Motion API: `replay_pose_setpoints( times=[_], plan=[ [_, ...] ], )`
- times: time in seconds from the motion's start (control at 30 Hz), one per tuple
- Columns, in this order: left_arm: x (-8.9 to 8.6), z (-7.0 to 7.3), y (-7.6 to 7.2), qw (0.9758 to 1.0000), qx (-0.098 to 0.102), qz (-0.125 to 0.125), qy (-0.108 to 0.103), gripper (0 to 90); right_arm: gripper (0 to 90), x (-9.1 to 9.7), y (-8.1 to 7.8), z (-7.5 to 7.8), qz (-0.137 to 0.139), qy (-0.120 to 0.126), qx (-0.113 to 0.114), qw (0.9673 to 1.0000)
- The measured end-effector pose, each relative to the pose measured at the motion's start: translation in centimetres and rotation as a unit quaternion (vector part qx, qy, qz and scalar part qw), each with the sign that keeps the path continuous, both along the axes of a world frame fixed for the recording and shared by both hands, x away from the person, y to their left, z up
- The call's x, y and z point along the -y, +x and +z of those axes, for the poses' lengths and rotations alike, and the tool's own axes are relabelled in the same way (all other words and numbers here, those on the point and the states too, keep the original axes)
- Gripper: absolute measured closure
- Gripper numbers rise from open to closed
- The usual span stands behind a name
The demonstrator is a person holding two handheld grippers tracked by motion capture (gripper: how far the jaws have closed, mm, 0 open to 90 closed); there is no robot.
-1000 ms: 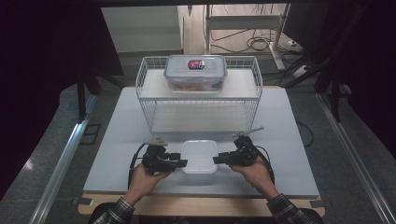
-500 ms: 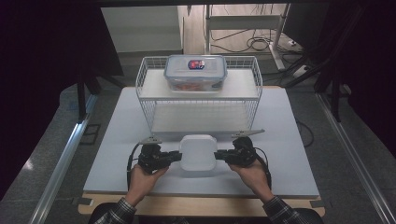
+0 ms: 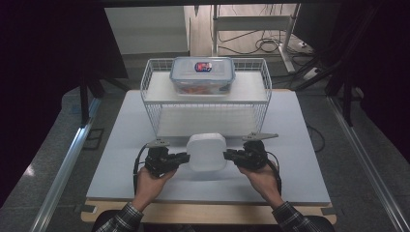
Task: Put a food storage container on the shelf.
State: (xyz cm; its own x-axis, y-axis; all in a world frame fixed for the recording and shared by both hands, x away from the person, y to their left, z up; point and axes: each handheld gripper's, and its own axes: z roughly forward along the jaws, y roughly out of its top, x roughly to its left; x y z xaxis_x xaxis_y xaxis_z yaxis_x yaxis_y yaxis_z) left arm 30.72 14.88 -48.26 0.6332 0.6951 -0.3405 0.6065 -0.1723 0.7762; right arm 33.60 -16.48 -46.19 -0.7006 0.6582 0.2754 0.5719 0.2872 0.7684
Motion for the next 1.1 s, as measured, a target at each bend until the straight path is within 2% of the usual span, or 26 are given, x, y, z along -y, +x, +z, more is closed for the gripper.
replay_pose_setpoints(
  times=[0.4, 0.9, 1.1],
  plan=[
    [-0.4, 3.2, 0.6, 0.9994, 0.033, 0.01, 0.002, 78.1, 79.3, -0.3, 0.3, 3.3, 0.005, 0.016, 0.04, 0.999],
    [-1.2, 8.4, 1.4, 0.9965, 0.081, 0.019, 0.004, 78.0, 79.4, -1.1, 1.3, 8.3, 0.013, 0.029, 0.09, 0.9954],
    [-1.4, 10.1, 1.7, 0.9952, 0.095, 0.022, 0.007, 77.9, 79.4, -1.3, 1.7, 10.0, 0.012, 0.033, 0.101, 0.9943]
  ],
)
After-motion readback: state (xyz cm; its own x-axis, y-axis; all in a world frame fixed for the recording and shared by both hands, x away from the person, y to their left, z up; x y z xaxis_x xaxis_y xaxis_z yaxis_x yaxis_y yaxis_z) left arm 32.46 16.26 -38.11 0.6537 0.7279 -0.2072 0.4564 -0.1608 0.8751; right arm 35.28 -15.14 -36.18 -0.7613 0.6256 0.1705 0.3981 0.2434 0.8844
